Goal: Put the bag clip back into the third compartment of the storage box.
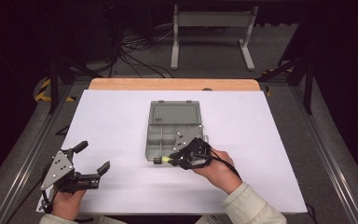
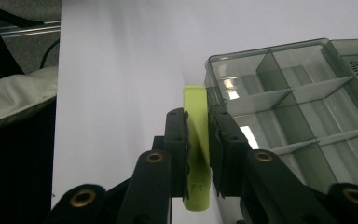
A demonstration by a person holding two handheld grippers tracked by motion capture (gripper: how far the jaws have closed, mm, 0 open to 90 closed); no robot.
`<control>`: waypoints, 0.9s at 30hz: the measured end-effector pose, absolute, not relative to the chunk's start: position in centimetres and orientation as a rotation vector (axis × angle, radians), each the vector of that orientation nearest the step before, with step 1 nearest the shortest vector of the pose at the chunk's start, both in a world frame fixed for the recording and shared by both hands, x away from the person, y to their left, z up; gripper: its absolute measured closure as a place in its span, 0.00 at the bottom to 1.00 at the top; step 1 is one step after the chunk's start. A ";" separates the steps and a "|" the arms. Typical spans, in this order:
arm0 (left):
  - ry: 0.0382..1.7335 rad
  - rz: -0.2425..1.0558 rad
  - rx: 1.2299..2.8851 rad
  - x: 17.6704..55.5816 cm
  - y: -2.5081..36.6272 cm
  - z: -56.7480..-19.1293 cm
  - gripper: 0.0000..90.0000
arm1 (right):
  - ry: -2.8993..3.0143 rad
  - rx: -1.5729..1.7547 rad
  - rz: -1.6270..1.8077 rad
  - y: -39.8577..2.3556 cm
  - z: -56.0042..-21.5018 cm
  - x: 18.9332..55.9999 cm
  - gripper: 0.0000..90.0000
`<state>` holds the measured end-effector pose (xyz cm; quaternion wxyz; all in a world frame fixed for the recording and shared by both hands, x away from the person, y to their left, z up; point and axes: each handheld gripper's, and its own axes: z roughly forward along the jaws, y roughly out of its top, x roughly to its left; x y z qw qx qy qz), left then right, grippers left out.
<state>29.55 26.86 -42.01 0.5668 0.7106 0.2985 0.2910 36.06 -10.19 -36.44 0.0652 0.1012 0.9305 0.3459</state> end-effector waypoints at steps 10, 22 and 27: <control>0.708 0.684 1.666 29.6 26.9 -42.1 0.01 | 2.771 0.333 1.056 -10.7 -34.7 37.3 0.87; 0.704 0.688 1.663 29.6 26.9 -42.0 0.01 | 2.722 0.405 1.080 -11.2 -33.8 39.0 0.87; 0.701 0.689 1.665 29.6 27.0 -42.0 0.01 | 2.706 0.446 1.072 -11.5 -33.4 40.3 0.87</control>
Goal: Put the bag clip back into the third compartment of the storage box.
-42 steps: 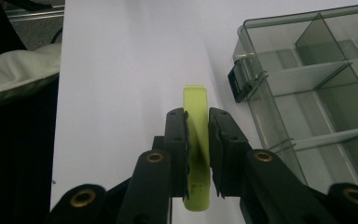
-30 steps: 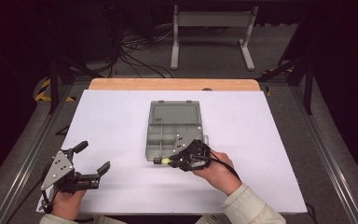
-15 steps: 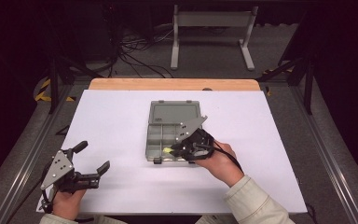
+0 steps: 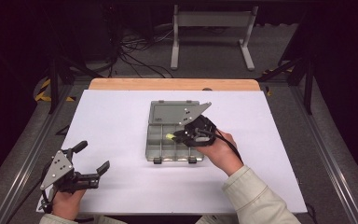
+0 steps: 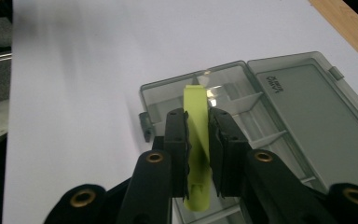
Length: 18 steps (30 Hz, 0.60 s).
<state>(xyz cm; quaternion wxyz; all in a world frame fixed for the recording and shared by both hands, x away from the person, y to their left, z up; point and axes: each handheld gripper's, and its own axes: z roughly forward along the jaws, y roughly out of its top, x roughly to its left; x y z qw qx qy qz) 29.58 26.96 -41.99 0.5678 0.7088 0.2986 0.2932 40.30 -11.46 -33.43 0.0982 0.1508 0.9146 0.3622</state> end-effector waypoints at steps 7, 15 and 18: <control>0.701 0.690 1.664 29.6 26.9 -42.0 0.01 | 2.692 0.505 1.054 -11.8 -33.4 42.2 0.87; 0.701 0.688 1.667 29.6 27.0 -41.9 0.01 | 2.671 0.584 1.045 -12.0 -33.9 43.9 0.87; 0.701 0.687 1.666 29.6 27.0 -41.9 0.01 | 2.667 0.601 1.030 -12.0 -34.1 44.4 0.87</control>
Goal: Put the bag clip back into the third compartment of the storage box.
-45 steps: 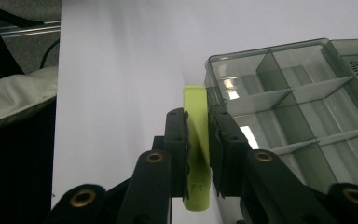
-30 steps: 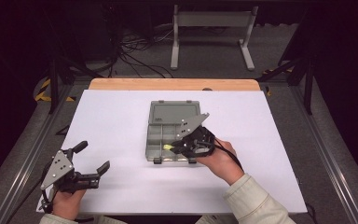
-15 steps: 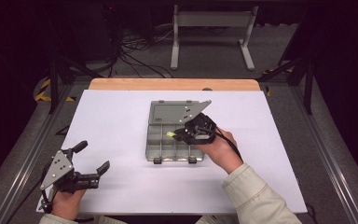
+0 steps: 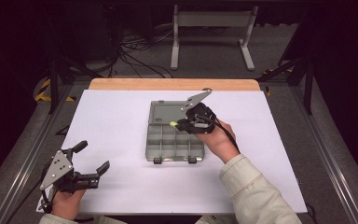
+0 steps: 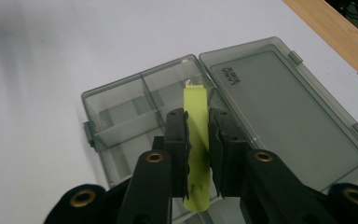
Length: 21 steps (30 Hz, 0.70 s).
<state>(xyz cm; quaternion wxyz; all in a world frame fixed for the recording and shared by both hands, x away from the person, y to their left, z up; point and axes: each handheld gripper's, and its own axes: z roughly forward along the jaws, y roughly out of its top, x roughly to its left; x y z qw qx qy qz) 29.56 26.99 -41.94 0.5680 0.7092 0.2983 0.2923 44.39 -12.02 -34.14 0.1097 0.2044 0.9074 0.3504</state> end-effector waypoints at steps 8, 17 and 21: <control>0.700 0.685 1.666 29.6 27.0 -42.0 0.01 | 2.653 0.683 1.000 -12.2 -35.0 46.2 0.87; 0.698 0.688 1.653 29.6 27.0 -41.9 0.01 | 2.641 0.773 0.984 -12.5 -36.1 46.9 0.87; 0.700 0.686 1.650 29.5 27.0 -42.0 0.01 | 2.641 0.787 0.982 -12.5 -36.8 46.9 0.87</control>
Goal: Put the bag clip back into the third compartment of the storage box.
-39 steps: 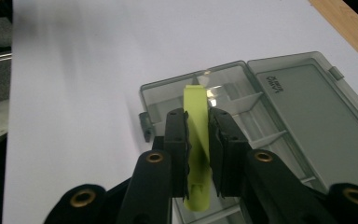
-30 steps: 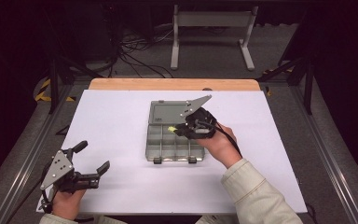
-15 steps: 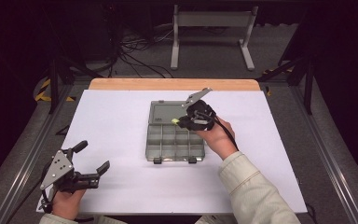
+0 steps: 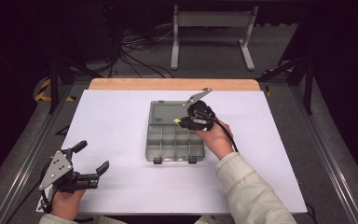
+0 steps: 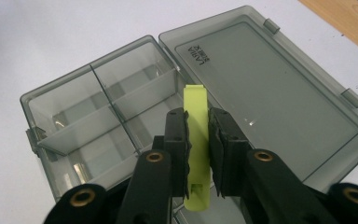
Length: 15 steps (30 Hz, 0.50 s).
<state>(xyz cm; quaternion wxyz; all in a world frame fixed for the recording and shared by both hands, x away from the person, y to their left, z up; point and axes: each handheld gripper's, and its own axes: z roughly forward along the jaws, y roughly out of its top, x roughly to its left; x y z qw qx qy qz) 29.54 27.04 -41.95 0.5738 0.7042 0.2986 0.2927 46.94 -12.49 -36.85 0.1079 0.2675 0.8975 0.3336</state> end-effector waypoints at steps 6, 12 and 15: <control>0.697 0.685 1.656 29.5 27.1 -41.9 0.01 | 2.639 0.804 0.965 -12.4 -37.8 47.0 0.87; 0.698 0.685 1.653 29.5 27.1 -41.9 0.01 | 2.641 0.833 0.974 -12.3 -38.7 46.9 0.87; 0.701 0.685 1.655 29.5 27.0 -41.9 0.01 | 2.647 0.833 0.979 -12.2 -38.9 46.9 0.87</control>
